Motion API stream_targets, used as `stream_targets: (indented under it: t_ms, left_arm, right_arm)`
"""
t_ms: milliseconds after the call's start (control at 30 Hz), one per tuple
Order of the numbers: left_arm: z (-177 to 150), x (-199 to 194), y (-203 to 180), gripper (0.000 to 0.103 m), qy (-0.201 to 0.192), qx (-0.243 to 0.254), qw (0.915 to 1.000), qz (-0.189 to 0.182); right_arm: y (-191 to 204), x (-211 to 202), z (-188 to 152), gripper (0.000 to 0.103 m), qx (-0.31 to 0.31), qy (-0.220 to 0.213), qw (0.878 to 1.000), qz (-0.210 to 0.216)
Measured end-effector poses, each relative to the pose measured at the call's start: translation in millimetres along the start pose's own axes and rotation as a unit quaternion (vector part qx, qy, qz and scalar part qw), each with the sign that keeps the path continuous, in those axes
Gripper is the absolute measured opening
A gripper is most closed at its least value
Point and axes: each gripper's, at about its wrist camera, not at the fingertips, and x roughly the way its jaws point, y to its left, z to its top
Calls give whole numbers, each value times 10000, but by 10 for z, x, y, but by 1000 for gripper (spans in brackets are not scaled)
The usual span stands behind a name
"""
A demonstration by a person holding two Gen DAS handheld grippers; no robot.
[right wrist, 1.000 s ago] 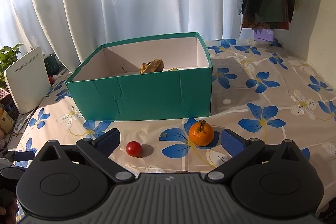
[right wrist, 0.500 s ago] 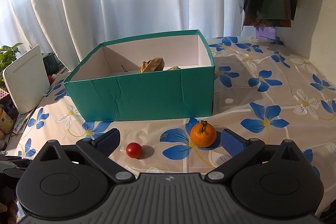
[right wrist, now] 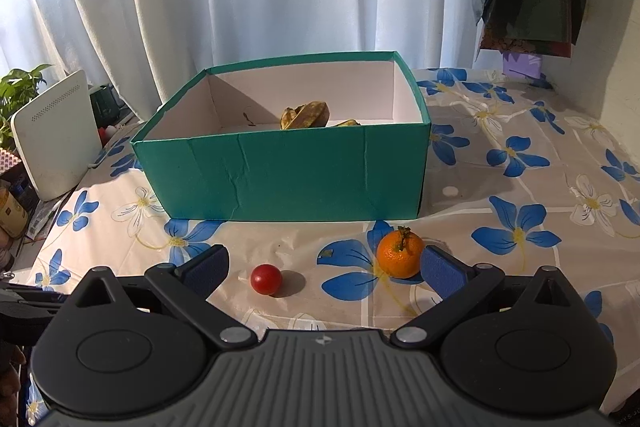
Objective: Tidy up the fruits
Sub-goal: 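Move the left gripper to a cherry tomato on the cloth and grasp it, then grasp another cherry tomato with the right gripper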
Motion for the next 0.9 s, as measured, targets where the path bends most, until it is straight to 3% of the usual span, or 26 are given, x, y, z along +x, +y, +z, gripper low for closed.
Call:
stream_targets:
  t_ms: [333,600,900]
  left_arm:
    - [71,-317,-76,27,-322,57,9992,-234]
    - [28,-392,-106,27,-378,145,9990,-201]
    - [39,-397,-72,27,-358,58,9992,-180]
  right_arm:
    - [266,373,-103,92,-521,332,9977,281]
    - [398,840,-125,58,-709,783,9935,416]
    - [440,969,-128,42,-837,922,9911,474]
